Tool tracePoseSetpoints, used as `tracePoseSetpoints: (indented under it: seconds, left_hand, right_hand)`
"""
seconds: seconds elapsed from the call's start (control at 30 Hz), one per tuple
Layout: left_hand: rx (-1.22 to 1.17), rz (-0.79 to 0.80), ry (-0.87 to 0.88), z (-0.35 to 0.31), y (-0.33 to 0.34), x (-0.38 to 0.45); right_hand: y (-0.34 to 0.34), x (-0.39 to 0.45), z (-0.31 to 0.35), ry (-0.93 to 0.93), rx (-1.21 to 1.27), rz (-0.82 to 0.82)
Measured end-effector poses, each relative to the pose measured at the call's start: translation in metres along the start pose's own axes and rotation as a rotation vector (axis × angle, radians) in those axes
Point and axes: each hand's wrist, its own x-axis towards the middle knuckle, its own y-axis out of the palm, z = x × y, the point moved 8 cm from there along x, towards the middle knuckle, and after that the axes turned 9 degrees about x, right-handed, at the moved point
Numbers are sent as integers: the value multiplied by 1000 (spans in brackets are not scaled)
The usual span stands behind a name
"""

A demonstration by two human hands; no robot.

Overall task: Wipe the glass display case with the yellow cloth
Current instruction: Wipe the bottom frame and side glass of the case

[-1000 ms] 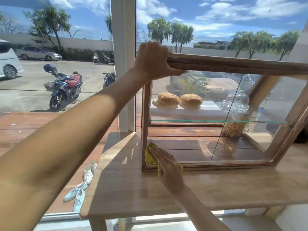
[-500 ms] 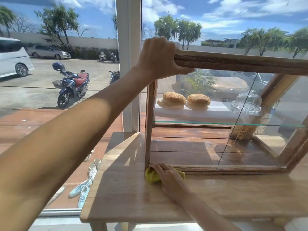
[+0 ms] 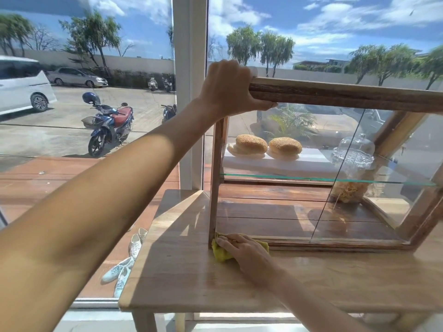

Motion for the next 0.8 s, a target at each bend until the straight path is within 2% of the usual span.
tracePoseSetpoints:
  seconds: [0.2,0.5,0.6,0.7,0.8]
  left_hand:
    - [-2,-4,17,0,0,-1]
    - [24,28,3,2,4,0]
    - [29,16,4,0,2,0]
    - [40,1,6,1,2,0]
    - [52,-9,6,1,2,0]
  right_hand:
    - [-9,-26,-37,133,14,-7]
    - [-31,-62,-68,220,-29,-11]
    - [-45,-77,-67,220,-104,-177]
    - [-66,-98,-77,417,-151,-458]
    - [-60,-105,-88,655,-125,-481]
